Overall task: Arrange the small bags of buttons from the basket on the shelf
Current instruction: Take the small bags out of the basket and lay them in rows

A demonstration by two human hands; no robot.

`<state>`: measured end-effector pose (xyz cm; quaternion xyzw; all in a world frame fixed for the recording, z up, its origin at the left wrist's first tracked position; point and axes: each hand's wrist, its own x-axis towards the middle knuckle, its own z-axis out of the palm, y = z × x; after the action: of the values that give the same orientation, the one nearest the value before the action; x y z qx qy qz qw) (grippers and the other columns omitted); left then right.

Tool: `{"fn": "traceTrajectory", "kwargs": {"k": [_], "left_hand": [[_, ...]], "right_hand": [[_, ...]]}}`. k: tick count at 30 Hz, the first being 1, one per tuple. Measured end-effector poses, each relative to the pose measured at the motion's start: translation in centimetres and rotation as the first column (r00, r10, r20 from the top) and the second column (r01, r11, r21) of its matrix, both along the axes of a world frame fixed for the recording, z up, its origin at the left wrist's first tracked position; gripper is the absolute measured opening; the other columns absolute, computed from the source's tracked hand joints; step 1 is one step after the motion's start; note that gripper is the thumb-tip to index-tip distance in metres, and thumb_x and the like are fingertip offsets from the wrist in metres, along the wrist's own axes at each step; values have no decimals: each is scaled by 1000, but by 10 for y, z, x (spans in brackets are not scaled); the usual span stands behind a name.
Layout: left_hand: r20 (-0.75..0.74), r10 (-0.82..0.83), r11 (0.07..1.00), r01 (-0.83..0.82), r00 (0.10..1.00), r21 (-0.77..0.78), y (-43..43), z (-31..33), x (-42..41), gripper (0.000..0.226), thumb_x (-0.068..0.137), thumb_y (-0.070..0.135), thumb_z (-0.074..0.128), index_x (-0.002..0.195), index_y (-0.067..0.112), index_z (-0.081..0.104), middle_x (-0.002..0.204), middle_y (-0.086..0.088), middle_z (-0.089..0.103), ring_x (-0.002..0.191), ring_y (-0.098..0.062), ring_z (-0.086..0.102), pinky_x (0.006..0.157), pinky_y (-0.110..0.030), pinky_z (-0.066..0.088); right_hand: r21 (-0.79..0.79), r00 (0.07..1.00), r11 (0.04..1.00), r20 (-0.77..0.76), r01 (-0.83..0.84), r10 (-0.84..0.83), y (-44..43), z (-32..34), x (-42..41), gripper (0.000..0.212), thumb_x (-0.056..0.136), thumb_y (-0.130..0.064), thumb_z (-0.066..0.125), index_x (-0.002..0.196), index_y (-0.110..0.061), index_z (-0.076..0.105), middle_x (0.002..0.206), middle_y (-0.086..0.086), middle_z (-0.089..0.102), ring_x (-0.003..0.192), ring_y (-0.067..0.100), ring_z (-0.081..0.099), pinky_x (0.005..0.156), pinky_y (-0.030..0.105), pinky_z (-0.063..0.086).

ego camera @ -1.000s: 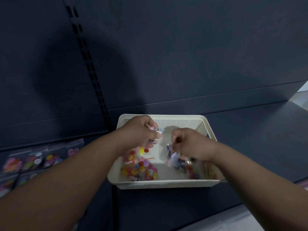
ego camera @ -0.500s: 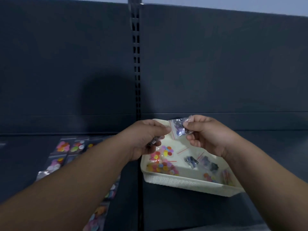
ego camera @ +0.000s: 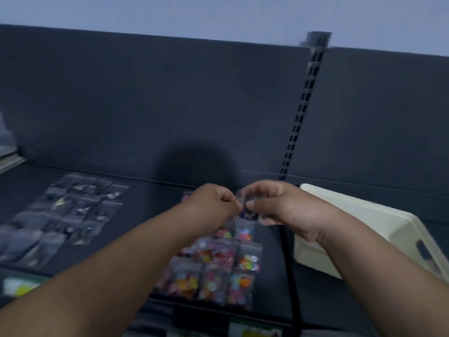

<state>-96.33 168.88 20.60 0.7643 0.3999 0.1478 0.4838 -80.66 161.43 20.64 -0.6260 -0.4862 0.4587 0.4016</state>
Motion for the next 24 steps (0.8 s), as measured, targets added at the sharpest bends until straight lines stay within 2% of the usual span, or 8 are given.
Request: {"fn": "traceTrajectory", "kwargs": {"k": [3, 6, 10, 15, 17, 21, 24], "left_hand": [[-106, 13, 993, 0, 994, 118, 16, -8, -62, 35, 86, 21, 61, 54, 16, 49, 50, 0, 43, 50, -14, 39, 53, -26, 33], [-165, 55, 981, -22, 985, 192, 33, -10, -131, 27, 86, 21, 58, 61, 12, 56, 51, 1, 42, 46, -12, 37, 47, -22, 29], [-175, 105, 981, -74, 979, 178, 54, -13, -212, 24, 90, 24, 57, 70, 12, 62, 50, 1, 42, 45, -13, 37, 48, -22, 30], [-176, 143, 985, -123, 974, 120, 76, -12, -282, 30, 91, 26, 58, 64, 15, 54, 59, -5, 47, 53, -17, 43, 53, -23, 34], [-175, 154, 987, -142, 972, 79, 84, -11, -300, 27, 90, 28, 59, 67, 14, 56, 65, -8, 51, 59, -18, 48, 54, -23, 38], [-124, 225, 974, -227, 966, -2, 104, -9, -321, 24, 90, 26, 58, 70, 12, 59, 73, -14, 58, 62, -19, 50, 59, -26, 42], [-114, 285, 950, -296, 952, -94, 120, -11, -328, 19, 93, 18, 49, 86, 17, 66, 97, -16, 68, 67, -21, 55, 57, -26, 44]], "right_hand": [[37, 994, 994, 37, -100, 98, 27, -5, -68, 10, 84, 0, 65, 82, -10, 65, 71, 2, 64, 61, 10, 56, 59, 23, 44], [32, 990, 989, 4, -142, 142, 53, -12, -136, 22, 84, 13, 57, 75, -7, 57, 65, 7, 58, 50, 7, 53, 51, 17, 45], [25, 989, 989, 36, -147, 146, 85, -25, -213, 27, 84, 9, 59, 70, -14, 57, 65, 3, 59, 52, 8, 52, 50, 20, 42], [-7, 988, 988, -3, -152, 152, 111, -34, -279, 22, 83, 3, 64, 71, -15, 59, 60, -2, 60, 47, 3, 51, 48, 19, 41], [-20, 992, 992, -11, -128, 128, 119, -36, -295, 20, 82, -1, 68, 70, -16, 61, 61, -2, 63, 49, 5, 54, 52, 23, 43], [-78, 999, 997, -36, 26, -29, 136, -36, -307, 18, 85, -4, 65, 72, -15, 60, 55, -1, 62, 43, 6, 51, 43, 18, 39], [-176, 984, 975, -94, 136, -154, 144, -47, -299, 18, 88, 1, 59, 77, -13, 58, 61, 3, 61, 41, 7, 53, 45, 19, 45]]}}
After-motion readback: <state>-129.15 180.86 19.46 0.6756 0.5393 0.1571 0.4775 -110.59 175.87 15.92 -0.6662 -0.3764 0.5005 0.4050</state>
